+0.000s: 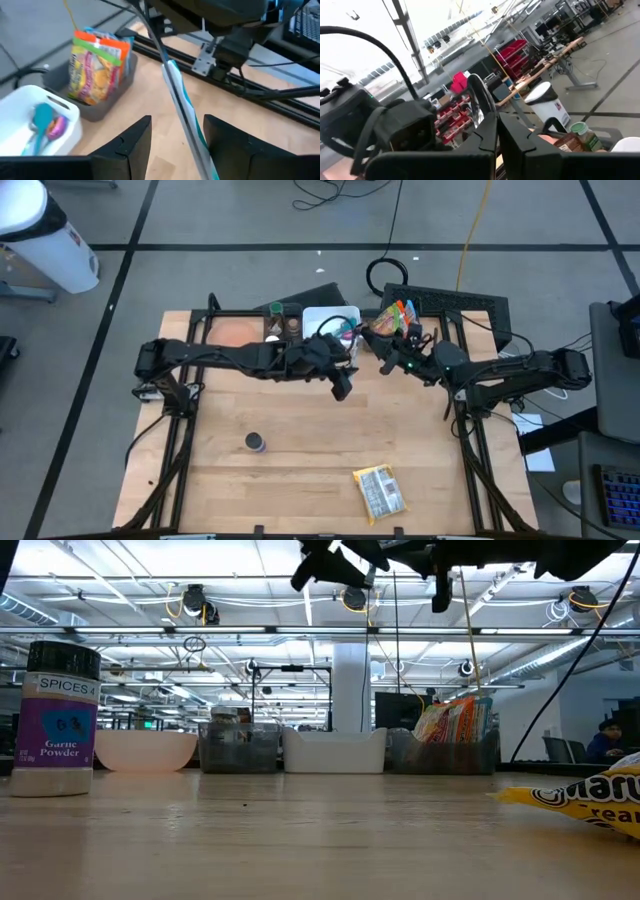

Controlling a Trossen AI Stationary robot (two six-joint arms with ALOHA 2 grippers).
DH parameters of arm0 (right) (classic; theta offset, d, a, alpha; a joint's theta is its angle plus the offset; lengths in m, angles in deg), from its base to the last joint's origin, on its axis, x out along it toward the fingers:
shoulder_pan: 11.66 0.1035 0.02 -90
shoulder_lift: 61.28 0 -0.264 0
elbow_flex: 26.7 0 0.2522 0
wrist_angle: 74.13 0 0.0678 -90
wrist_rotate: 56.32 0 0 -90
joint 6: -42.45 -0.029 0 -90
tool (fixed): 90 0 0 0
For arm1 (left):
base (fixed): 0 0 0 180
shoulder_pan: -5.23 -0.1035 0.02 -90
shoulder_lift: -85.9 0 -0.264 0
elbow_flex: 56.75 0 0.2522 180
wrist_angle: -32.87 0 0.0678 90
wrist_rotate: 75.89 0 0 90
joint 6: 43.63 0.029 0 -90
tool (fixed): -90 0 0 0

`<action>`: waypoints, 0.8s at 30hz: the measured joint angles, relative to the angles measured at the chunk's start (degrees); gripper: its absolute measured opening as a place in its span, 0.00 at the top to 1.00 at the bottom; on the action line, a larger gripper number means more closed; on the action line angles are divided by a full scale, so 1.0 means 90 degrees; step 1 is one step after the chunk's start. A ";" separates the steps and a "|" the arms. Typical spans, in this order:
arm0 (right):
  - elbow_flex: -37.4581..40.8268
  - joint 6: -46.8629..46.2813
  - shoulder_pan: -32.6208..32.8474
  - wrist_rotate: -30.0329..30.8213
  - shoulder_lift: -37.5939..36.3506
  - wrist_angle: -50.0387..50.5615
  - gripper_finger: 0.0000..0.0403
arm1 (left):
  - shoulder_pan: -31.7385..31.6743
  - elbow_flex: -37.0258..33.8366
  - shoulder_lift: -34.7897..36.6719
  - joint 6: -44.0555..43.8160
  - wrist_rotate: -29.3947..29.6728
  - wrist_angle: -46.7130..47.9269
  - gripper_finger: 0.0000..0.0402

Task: Pick & Place Food Item
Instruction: Put the blue spoon into the white bin

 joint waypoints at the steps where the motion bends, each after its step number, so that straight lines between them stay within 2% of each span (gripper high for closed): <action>1: 0.0000 -0.0004 0.0000 0.0000 0.0000 0.0013 1.00 | -0.0044 -0.0005 -0.0011 -0.0027 -0.0134 0.0000 0.54; 5: 0.0000 0.0001 0.0000 0.0006 -0.0002 -0.0011 1.00 | -0.0189 -0.0002 -0.0065 -0.0244 -0.0534 -0.0100 0.65; 11: 0.0000 0.0157 0.0002 -0.0167 -0.0010 -0.0025 1.00 | -0.0261 -0.0009 -0.0076 -0.0237 -0.0727 -0.0043 0.93; 19: 0.0000 0.0459 0.0002 -0.0194 -0.0036 0.0082 1.00 | -0.0376 -0.0012 -0.0076 -0.0244 -0.1163 0.0105 0.93; 24: 0.0000 0.0764 0.0003 -0.0443 -0.0082 0.0085 0.94 | -0.0490 -0.0012 -0.0076 -0.0223 -0.1731 0.0149 0.93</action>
